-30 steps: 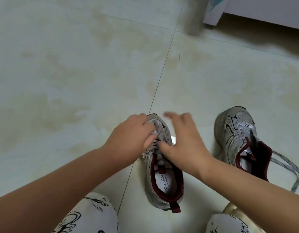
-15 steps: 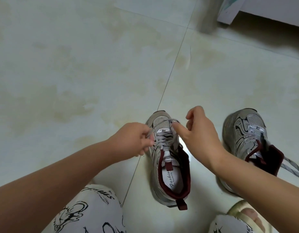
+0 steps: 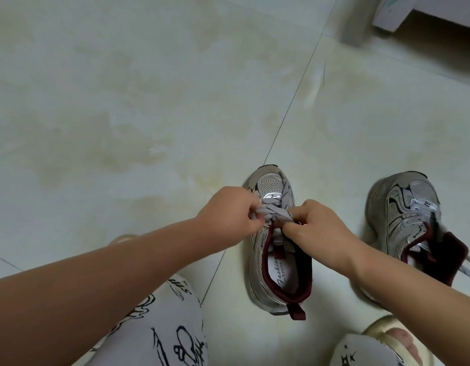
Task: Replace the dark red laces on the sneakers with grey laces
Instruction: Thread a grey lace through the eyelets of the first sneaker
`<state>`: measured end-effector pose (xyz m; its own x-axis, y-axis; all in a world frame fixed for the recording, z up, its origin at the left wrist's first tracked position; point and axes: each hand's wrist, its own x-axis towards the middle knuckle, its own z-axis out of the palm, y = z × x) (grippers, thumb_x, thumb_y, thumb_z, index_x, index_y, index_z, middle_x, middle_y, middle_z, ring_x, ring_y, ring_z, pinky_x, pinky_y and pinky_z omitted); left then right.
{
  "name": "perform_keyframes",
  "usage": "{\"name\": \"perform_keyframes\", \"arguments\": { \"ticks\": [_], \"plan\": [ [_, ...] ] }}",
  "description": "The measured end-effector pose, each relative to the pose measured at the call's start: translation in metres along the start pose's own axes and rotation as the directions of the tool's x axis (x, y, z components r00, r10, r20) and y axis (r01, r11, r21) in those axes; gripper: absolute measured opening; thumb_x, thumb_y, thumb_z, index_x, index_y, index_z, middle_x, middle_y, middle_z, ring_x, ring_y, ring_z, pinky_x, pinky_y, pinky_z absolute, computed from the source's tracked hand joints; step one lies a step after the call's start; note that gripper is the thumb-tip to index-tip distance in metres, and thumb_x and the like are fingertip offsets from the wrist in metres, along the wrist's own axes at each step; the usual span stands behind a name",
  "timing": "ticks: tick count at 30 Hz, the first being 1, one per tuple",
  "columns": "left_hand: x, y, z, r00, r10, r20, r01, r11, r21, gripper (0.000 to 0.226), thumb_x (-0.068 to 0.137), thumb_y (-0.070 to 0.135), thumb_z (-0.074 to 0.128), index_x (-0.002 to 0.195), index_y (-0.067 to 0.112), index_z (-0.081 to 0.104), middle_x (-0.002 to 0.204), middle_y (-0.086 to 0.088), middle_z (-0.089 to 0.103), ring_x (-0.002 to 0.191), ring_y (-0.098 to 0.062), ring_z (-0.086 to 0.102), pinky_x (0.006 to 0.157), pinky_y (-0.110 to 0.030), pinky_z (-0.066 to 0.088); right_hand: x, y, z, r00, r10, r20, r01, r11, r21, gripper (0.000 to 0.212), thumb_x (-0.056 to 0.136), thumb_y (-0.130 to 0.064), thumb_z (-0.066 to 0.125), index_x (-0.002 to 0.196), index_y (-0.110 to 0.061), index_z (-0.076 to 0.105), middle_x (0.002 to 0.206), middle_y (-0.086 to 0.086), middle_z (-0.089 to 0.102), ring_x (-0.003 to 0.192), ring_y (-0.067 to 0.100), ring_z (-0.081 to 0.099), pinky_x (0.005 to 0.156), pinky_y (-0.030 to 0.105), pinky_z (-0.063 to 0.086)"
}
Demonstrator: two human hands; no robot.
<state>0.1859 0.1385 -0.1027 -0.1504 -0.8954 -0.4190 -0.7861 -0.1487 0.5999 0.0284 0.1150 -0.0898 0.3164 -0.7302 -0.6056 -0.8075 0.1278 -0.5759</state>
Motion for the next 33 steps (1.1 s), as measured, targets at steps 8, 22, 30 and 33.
{"name": "perform_keyframes", "arguments": {
  "ticks": [8,22,30,33],
  "plan": [
    [0.002,0.003,0.0,0.999,0.05,-0.002,-0.049,0.988,0.149,0.016,0.086,0.019,0.055,0.07,0.017,0.053,0.055,0.006,0.038,0.062,-0.017,0.041,0.047,-0.015,0.021,0.006,0.007,0.005,0.996,-0.076,0.045,0.078,0.996,-0.04,0.016,0.077,-0.012,0.064,0.062,-0.006,0.064,0.053,-0.002,0.042,0.053,0.015,0.041,0.052,0.026,0.036],
    [0.003,-0.003,0.02,0.963,-0.236,0.133,0.271,0.847,-0.457,0.013,0.08,0.007,0.066,0.069,0.014,0.063,0.064,0.0,0.056,0.058,-0.013,0.053,0.056,-0.027,0.048,0.019,0.022,0.014,0.992,-0.118,0.043,0.116,0.992,0.045,0.013,0.077,-0.011,0.071,0.065,-0.007,0.067,0.064,0.015,0.063,0.057,0.017,0.052,0.058,0.031,0.046],
    [-0.003,-0.003,0.031,0.897,-0.354,0.264,0.419,0.494,-0.761,0.011,0.082,0.003,0.065,0.084,0.012,0.059,0.08,-0.004,0.058,0.07,-0.013,0.058,0.056,-0.023,0.051,0.016,0.019,0.016,0.984,-0.176,0.032,0.178,0.982,-0.063,0.028,0.084,-0.015,0.063,0.061,-0.027,0.054,0.074,-0.009,0.041,0.072,0.008,0.044,0.067,0.025,0.037],
    [-0.004,0.0,0.032,0.917,-0.285,0.279,0.394,0.533,-0.749,0.018,0.08,0.003,0.066,0.081,0.015,0.052,0.078,0.0,0.054,0.07,-0.012,0.054,0.057,-0.024,0.047,0.015,0.017,0.014,0.985,-0.157,0.073,0.166,0.976,-0.139,0.011,0.089,-0.017,0.054,0.083,-0.013,0.062,0.092,0.002,0.041,0.091,0.018,0.045,0.081,0.028,0.039]
  ]
}}
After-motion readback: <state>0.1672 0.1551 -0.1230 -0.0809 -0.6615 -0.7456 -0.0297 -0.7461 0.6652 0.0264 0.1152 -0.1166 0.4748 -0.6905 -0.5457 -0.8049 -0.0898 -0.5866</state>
